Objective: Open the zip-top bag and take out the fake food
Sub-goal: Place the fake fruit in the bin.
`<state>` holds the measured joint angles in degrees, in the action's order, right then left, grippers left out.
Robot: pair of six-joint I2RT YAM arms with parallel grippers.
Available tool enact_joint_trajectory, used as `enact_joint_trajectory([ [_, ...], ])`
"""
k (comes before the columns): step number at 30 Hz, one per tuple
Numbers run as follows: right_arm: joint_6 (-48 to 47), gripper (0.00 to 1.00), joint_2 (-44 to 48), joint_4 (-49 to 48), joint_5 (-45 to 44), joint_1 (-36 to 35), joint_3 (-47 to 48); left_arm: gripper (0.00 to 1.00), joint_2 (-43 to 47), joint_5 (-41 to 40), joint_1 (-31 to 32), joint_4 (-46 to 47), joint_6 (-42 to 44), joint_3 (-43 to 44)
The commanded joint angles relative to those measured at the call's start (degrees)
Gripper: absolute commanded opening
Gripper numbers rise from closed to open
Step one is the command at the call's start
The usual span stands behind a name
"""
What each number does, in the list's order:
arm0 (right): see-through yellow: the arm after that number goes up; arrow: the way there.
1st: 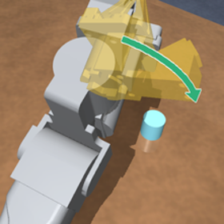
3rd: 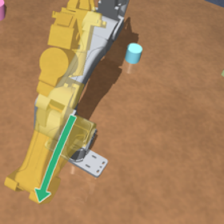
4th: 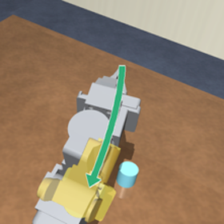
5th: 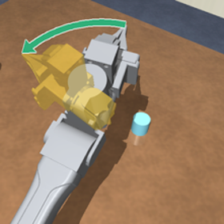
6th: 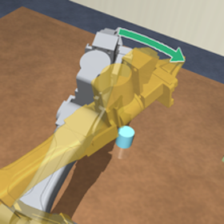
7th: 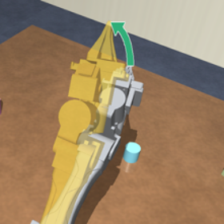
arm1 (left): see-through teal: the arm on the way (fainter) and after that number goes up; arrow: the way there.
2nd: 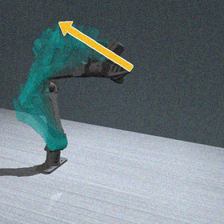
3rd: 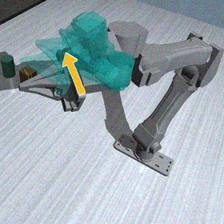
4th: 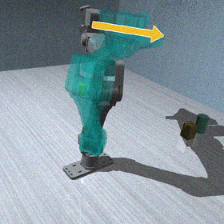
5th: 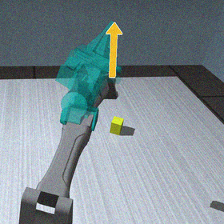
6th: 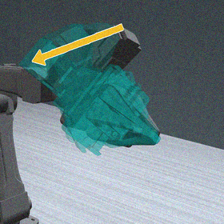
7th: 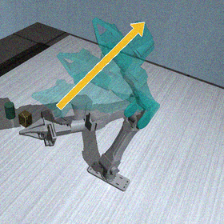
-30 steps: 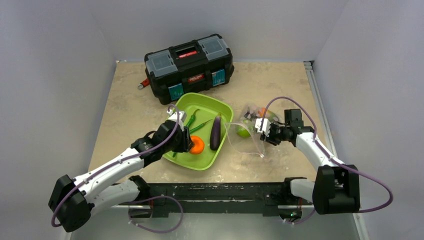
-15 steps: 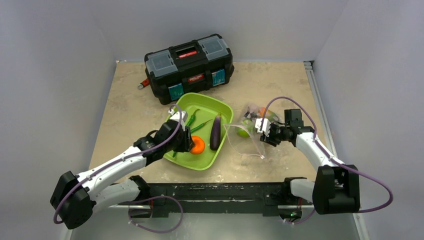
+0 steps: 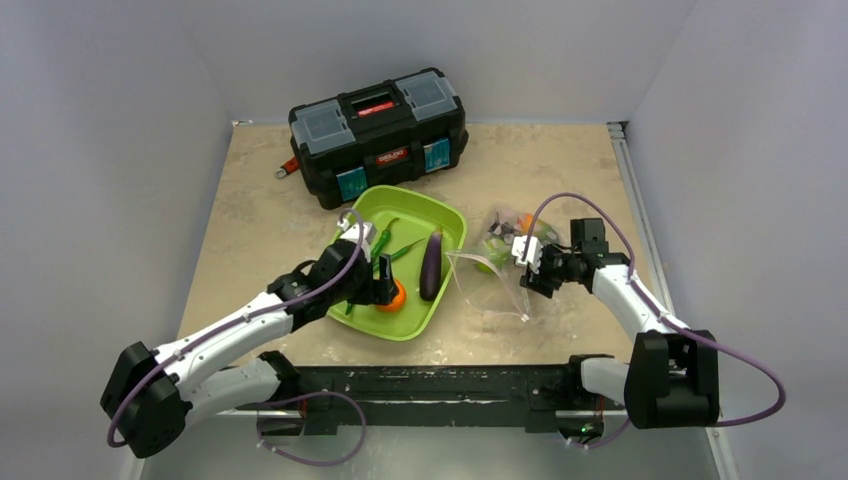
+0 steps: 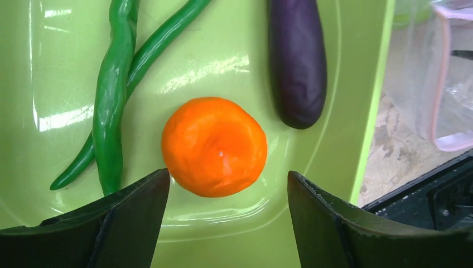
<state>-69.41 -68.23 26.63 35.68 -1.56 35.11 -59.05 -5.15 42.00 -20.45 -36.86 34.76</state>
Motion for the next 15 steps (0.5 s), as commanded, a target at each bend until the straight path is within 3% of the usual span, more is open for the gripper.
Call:
enact_joint_trajectory([
  [1, -0.3, 0.58, 1.6, 2.2, 2.1, 0.8, 0.8, 0.77, 4.9, 1.3, -0.5, 1.8, 0.8, 0.6],
  [5, -1.5, 0.62, 2.5, 4.9, 4.6, 2.8, 2.2, 0.77, 8.3, 9.1, -0.4, 6.8, 2.6, -0.8],
  [10, -2.2, 0.63, 2.6, 8.2, 5.8, 5.8, 4.6, 0.76, 8.0, 20.6, 0.9, 20.4, 0.8, -2.3],
  [15, -7.1, 0.67, 2.9, 15.7, 8.1, 9.8, 8.4, 0.76, 0.3, 20.1, 10.0, 25.7, 2.5, 2.8],
])
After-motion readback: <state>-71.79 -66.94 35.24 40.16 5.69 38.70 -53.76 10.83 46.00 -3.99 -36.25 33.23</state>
